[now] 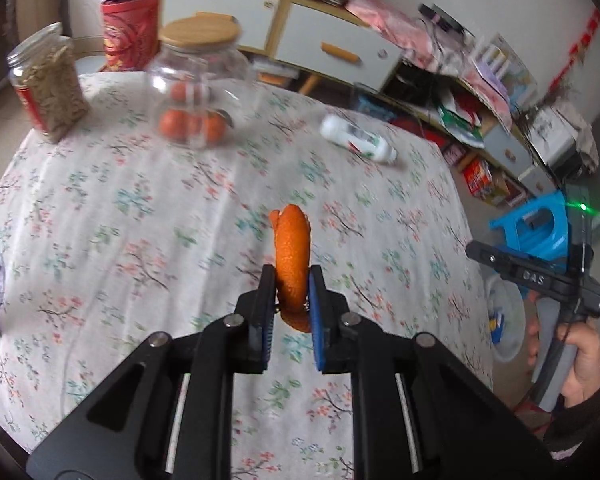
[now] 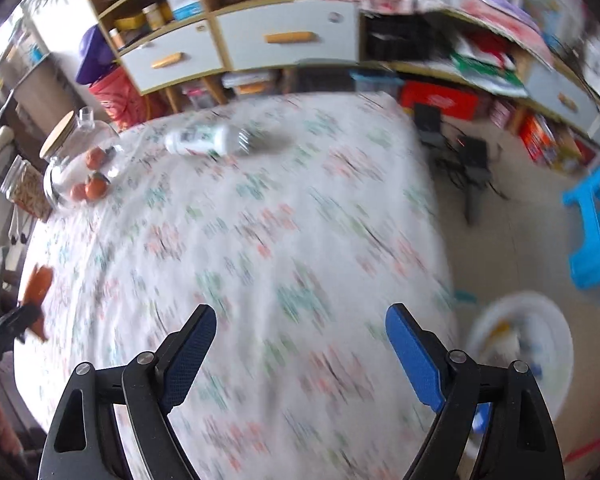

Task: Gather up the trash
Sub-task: 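Grasp the white plastic bottle with the right gripper while the left holds the carrot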

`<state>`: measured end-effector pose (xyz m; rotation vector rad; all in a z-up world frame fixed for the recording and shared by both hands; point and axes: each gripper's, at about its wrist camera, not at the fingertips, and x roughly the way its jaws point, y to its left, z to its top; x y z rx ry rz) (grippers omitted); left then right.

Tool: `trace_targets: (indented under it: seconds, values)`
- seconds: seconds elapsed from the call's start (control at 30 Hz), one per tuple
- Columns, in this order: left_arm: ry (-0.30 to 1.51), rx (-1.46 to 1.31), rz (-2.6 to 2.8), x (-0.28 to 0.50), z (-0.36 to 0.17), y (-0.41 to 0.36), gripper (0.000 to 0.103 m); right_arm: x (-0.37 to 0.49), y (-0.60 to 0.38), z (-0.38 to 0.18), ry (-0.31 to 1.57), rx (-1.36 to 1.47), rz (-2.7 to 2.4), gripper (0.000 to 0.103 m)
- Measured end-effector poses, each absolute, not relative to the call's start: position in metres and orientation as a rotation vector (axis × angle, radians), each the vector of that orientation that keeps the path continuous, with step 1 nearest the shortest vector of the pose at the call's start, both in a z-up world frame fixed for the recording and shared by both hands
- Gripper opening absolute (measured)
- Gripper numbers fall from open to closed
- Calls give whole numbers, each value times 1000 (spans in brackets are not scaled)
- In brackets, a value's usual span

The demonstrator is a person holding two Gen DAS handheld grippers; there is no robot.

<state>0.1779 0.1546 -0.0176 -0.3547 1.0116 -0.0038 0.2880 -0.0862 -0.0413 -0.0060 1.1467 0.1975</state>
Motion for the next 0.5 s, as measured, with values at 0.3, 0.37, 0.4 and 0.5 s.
trace_targets:
  seconds: [0.3, 0.37, 0.4, 0.5]
  values:
    - [1015, -437, 72, 185, -29, 202, 17, 380, 15, -60, 1070, -289, 293, 88]
    - [1021, -438, 83, 186, -32, 208, 17, 398, 30, -65, 1047, -339, 293, 88]
    - [1024, -444, 93, 187, -35, 212, 17, 405, 35, -67, 1035, -350, 295, 88]
    - [1034, -466, 102, 189, -38, 219, 17, 427, 49, -76, 1024, -376, 313, 88]
